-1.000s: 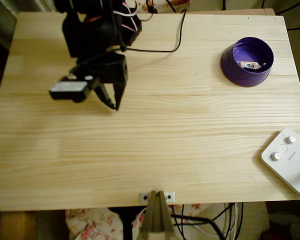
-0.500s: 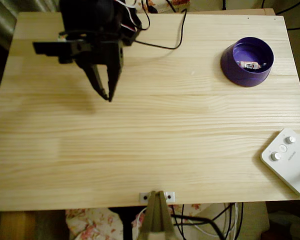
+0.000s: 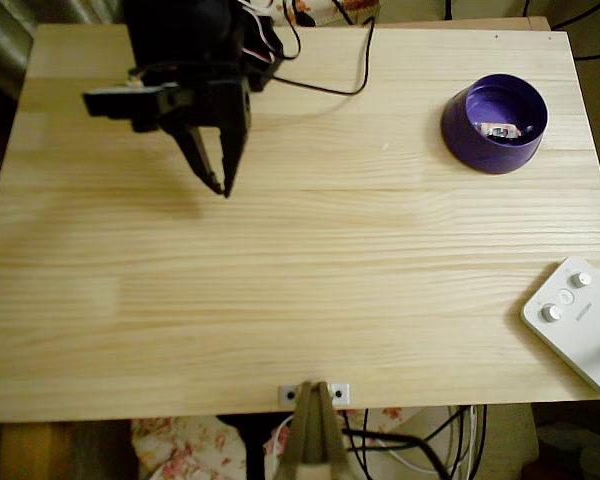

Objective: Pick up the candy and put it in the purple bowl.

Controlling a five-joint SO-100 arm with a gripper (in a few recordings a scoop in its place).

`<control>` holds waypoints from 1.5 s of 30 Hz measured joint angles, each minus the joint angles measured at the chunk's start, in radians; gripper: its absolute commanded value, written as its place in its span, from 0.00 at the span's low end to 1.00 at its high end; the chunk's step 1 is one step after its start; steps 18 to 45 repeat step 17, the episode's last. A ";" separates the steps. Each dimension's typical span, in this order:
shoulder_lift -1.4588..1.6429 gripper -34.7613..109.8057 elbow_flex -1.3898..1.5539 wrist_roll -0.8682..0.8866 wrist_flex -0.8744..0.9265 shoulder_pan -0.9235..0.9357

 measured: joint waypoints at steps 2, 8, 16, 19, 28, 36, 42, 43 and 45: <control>0.000 0.24 0.000 0.000 0.000 -0.008; 0.000 0.24 0.000 0.000 0.000 -0.012; 0.000 0.24 0.000 0.000 0.000 -0.012; 0.000 0.24 0.000 0.000 0.000 -0.012; 0.000 0.24 0.000 0.000 0.000 -0.012; 0.000 0.24 0.000 0.000 0.000 -0.012; 0.000 0.24 0.000 0.000 0.000 -0.012; 0.000 0.24 0.000 0.000 0.000 -0.012; 0.000 0.24 0.000 0.000 0.000 -0.012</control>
